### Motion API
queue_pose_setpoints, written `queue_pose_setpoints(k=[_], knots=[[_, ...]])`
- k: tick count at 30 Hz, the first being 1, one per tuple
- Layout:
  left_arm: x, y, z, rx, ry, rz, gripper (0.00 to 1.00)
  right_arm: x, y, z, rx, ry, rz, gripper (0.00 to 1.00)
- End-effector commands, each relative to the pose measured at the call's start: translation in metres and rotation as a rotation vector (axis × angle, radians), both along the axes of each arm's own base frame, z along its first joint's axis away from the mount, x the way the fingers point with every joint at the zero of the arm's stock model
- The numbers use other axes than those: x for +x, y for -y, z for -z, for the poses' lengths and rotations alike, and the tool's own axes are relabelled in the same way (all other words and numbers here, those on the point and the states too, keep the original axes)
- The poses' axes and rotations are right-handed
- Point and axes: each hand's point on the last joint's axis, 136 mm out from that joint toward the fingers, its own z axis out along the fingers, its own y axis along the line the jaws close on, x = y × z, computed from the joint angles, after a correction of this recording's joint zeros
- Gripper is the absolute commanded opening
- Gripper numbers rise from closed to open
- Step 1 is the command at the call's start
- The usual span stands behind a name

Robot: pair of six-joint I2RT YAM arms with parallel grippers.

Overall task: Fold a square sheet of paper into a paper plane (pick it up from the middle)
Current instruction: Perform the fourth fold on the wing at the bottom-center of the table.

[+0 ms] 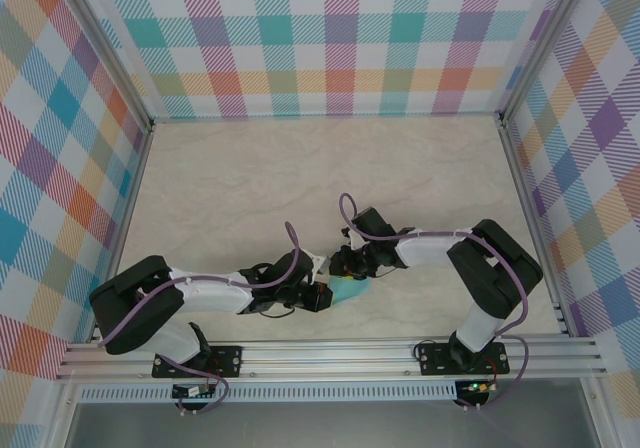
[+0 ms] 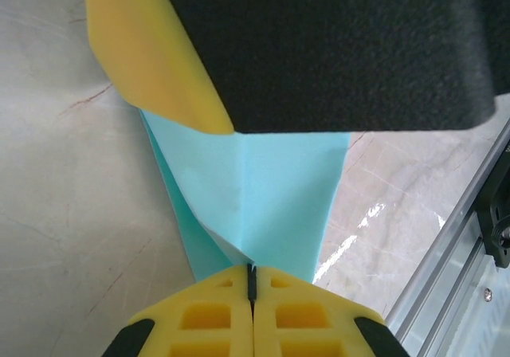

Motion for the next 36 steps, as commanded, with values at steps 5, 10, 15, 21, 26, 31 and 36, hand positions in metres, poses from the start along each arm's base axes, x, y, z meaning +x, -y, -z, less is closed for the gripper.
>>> queue_pose_setpoints(k=[5,10,15,21,26,31,36], knots=[[-0.031,-0.014,0.010,0.058,-0.073,0.084,0.21,-0.028,0.035,0.041,-0.172,-0.097,0.013,0.31],[-0.022,-0.017,-0.006,0.036,-0.044,0.013,0.34,-0.029,0.034,0.039,-0.160,-0.094,0.010,0.31],[-0.010,-0.028,-0.030,-0.009,-0.006,-0.115,0.42,-0.032,0.034,0.040,-0.146,-0.097,0.009,0.31],[-0.002,-0.029,-0.039,-0.053,-0.067,-0.242,0.30,-0.033,0.036,0.043,-0.152,-0.100,0.009,0.31],[0.002,-0.004,-0.048,-0.132,-0.102,-0.214,0.24,-0.034,0.037,0.044,-0.155,-0.101,0.010,0.31],[0.000,0.006,-0.037,-0.116,-0.133,-0.176,0.23,-0.034,0.038,0.042,-0.152,-0.098,0.011,0.30],[-0.014,0.008,-0.018,-0.107,-0.180,-0.116,0.22,-0.033,0.036,0.036,-0.139,-0.086,0.011,0.30]])
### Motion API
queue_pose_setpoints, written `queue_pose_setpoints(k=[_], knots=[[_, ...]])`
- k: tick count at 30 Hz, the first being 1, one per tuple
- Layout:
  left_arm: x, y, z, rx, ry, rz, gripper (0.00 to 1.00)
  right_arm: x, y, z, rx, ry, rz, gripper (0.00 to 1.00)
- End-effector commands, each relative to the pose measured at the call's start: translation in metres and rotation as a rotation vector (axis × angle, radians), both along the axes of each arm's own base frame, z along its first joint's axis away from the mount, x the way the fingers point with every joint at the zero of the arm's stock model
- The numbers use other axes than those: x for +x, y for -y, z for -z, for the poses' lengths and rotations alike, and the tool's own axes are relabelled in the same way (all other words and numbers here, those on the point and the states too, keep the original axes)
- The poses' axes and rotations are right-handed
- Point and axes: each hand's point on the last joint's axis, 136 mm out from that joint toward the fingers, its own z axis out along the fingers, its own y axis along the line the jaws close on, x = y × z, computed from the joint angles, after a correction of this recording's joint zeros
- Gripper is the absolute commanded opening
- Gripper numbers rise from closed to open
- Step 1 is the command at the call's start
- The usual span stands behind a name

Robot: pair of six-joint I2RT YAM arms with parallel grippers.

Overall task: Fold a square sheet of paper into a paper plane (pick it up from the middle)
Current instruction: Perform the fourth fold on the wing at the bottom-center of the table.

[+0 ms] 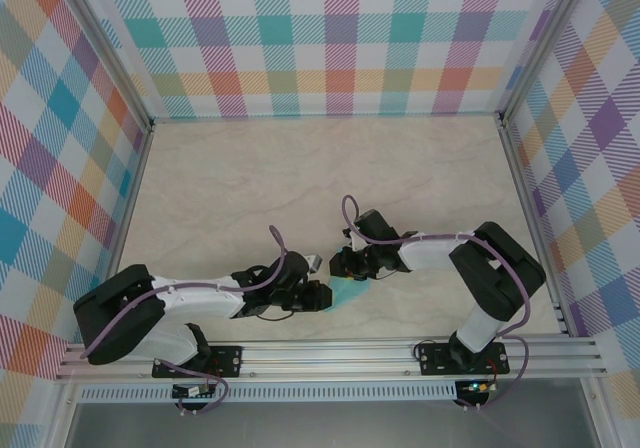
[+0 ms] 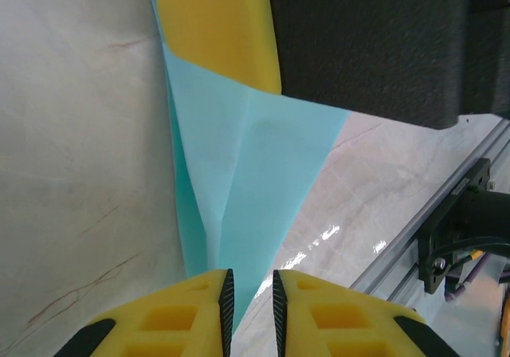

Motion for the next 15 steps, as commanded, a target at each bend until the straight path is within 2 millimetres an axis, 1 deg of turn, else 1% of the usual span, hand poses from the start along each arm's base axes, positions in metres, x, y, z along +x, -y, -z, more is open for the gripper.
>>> queue_pose_setpoints(k=[1,4,10,12,15], knots=[[-0.010,0.012,-0.002,-0.052,-0.012,0.070,0.21,-0.032,0.035,0.036,-0.167,-0.118,0.013,0.30],[-0.020,0.011,0.008,-0.028,-0.021,0.124,0.21,-0.030,0.034,0.032,-0.160,-0.110,0.013,0.31],[-0.034,0.003,0.040,0.055,-0.071,0.162,0.20,-0.031,0.035,0.031,-0.164,-0.112,0.017,0.31],[-0.041,0.004,0.050,0.069,-0.092,0.182,0.19,-0.032,0.035,0.032,-0.163,-0.114,0.018,0.31],[-0.048,0.009,0.060,0.079,-0.112,0.208,0.17,-0.033,0.037,0.033,-0.163,-0.120,0.021,0.31]])
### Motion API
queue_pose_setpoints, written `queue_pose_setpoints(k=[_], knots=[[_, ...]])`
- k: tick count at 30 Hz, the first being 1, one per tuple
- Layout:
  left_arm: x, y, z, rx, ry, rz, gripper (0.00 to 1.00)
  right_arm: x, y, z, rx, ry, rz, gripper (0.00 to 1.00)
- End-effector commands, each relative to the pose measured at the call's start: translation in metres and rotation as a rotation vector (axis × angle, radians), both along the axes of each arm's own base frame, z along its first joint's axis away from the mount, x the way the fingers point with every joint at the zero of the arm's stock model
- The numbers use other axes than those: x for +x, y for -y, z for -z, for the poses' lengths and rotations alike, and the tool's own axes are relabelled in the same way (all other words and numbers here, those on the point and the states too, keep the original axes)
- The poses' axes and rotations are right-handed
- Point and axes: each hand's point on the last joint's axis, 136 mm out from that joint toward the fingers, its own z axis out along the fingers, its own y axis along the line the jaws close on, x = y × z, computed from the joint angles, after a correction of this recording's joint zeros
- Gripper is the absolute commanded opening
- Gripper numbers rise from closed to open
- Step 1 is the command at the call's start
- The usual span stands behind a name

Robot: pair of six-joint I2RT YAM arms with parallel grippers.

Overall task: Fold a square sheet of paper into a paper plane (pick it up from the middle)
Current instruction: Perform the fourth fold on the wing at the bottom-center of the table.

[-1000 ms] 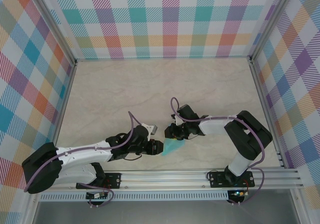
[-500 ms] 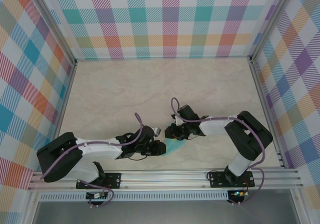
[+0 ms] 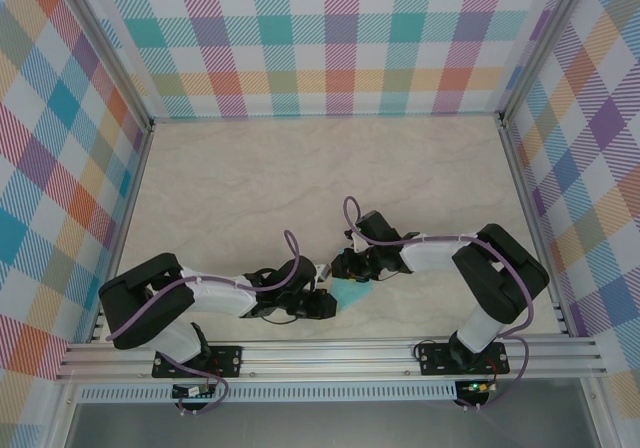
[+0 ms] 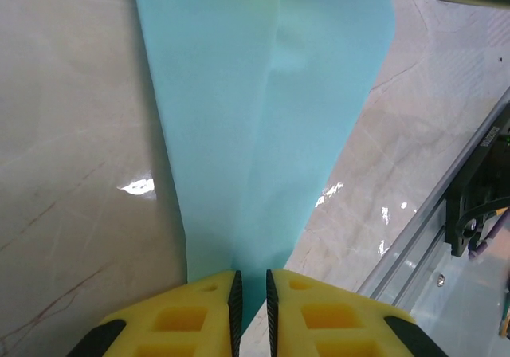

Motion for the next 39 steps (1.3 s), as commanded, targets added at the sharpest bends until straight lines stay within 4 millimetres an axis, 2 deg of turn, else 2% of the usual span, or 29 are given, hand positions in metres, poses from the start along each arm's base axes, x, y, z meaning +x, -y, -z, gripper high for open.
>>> queue_pose_setpoints(k=[1,3,6,9,13,16,19,22,32,35,39], knots=[[-0.030,-0.002,0.035,0.074,-0.060,0.092,0.16,-0.030,0.032,0.034,-0.153,-0.114,0.019,0.31],[-0.029,-0.001,0.036,0.080,-0.060,0.089,0.15,-0.030,0.033,0.033,-0.155,-0.113,0.019,0.31],[-0.022,-0.001,0.029,0.091,-0.030,0.064,0.15,-0.028,0.033,0.030,-0.156,-0.105,0.018,0.31],[-0.011,-0.008,0.009,0.130,0.037,0.031,0.19,-0.027,0.033,0.028,-0.163,-0.096,0.016,0.31],[0.003,-0.024,-0.028,0.124,0.146,-0.044,0.35,-0.025,0.033,0.026,-0.165,-0.089,0.015,0.31],[0.011,-0.040,-0.044,0.138,0.206,-0.102,0.46,-0.024,0.032,0.023,-0.156,-0.080,0.017,0.31],[0.015,-0.048,-0.042,0.169,0.211,-0.139,0.53,-0.022,0.030,0.017,-0.139,-0.066,0.021,0.32],[0.015,-0.043,-0.037,0.182,0.200,-0.128,0.53,-0.021,0.029,0.013,-0.131,-0.058,0.022,0.33],[0.018,0.004,-0.031,0.165,0.180,-0.036,0.47,-0.021,0.025,0.006,-0.093,-0.056,0.033,0.35],[0.016,0.013,-0.027,0.162,0.175,-0.019,0.47,-0.020,0.025,0.005,-0.092,-0.053,0.043,0.35],[0.013,0.019,-0.017,0.192,0.160,0.002,0.40,-0.020,0.023,0.004,-0.079,-0.056,0.049,0.35]])
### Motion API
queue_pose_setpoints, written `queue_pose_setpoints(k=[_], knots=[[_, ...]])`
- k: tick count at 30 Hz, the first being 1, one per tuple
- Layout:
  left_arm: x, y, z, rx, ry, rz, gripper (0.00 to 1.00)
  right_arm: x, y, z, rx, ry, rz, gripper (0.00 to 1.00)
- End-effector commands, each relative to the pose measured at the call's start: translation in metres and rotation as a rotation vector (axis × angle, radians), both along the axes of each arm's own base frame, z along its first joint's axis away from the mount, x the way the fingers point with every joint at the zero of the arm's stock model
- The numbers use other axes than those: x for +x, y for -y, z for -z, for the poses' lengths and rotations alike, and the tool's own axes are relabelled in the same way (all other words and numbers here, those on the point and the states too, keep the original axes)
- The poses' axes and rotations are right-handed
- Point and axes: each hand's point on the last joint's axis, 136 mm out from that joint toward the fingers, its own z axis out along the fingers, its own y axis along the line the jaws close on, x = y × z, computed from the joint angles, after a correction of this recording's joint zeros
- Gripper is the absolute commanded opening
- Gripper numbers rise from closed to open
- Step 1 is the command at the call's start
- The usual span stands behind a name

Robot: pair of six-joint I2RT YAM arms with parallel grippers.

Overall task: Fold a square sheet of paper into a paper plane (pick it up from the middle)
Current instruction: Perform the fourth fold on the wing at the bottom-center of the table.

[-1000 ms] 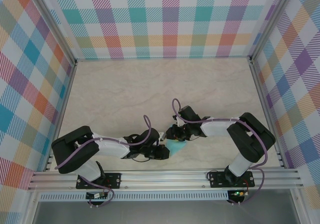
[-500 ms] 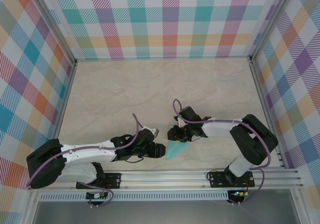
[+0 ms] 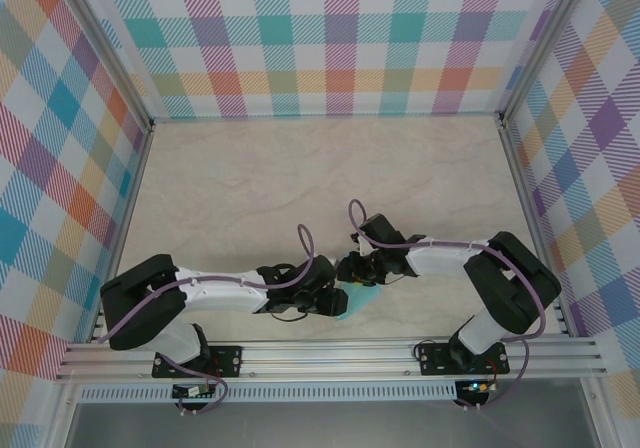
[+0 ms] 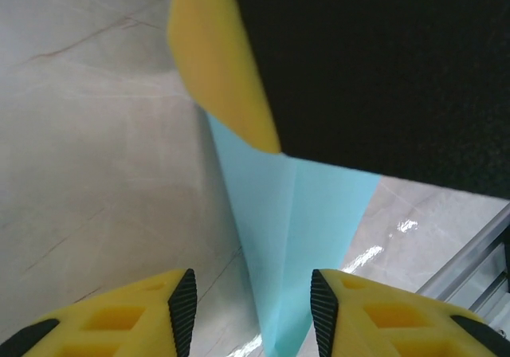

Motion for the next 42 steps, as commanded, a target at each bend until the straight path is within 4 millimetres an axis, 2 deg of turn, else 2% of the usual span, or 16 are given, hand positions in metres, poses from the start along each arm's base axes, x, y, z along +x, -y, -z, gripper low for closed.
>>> queue_pose_setpoints(k=[1,9,14,20,24,28,33,37,38,42], knots=[[-0.004,0.012,0.001,0.006,-0.002,0.037,0.38,-0.011,0.007,0.006,-0.026,-0.040,0.012,0.35],[-0.009,0.014,0.016,0.103,0.009,0.071,0.11,-0.010,0.007,0.002,-0.023,-0.034,0.018,0.36],[-0.005,0.007,0.019,0.189,0.045,0.067,0.00,-0.007,0.013,-0.007,-0.050,-0.011,0.034,0.41],[0.002,-0.005,0.015,0.251,0.091,0.050,0.00,-0.002,0.029,-0.031,-0.084,0.053,0.078,0.50],[0.006,-0.018,0.011,0.293,0.120,0.028,0.00,-0.004,0.039,-0.037,-0.082,0.064,0.108,0.53],[0.006,-0.019,0.011,0.296,0.124,0.039,0.00,-0.006,0.032,-0.041,-0.030,0.054,0.101,0.44],[0.001,-0.013,0.018,0.283,0.096,0.063,0.00,-0.001,0.013,-0.048,0.058,0.043,0.087,0.31],[0.000,-0.013,0.020,0.286,0.090,0.068,0.00,0.004,0.004,-0.048,0.092,0.036,0.083,0.29],[0.002,-0.007,0.018,0.257,0.101,0.065,0.00,0.005,0.002,-0.046,0.100,0.030,0.083,0.29],[0.002,-0.004,0.020,0.258,0.099,0.076,0.00,0.006,-0.006,-0.039,0.124,0.001,0.072,0.27]])
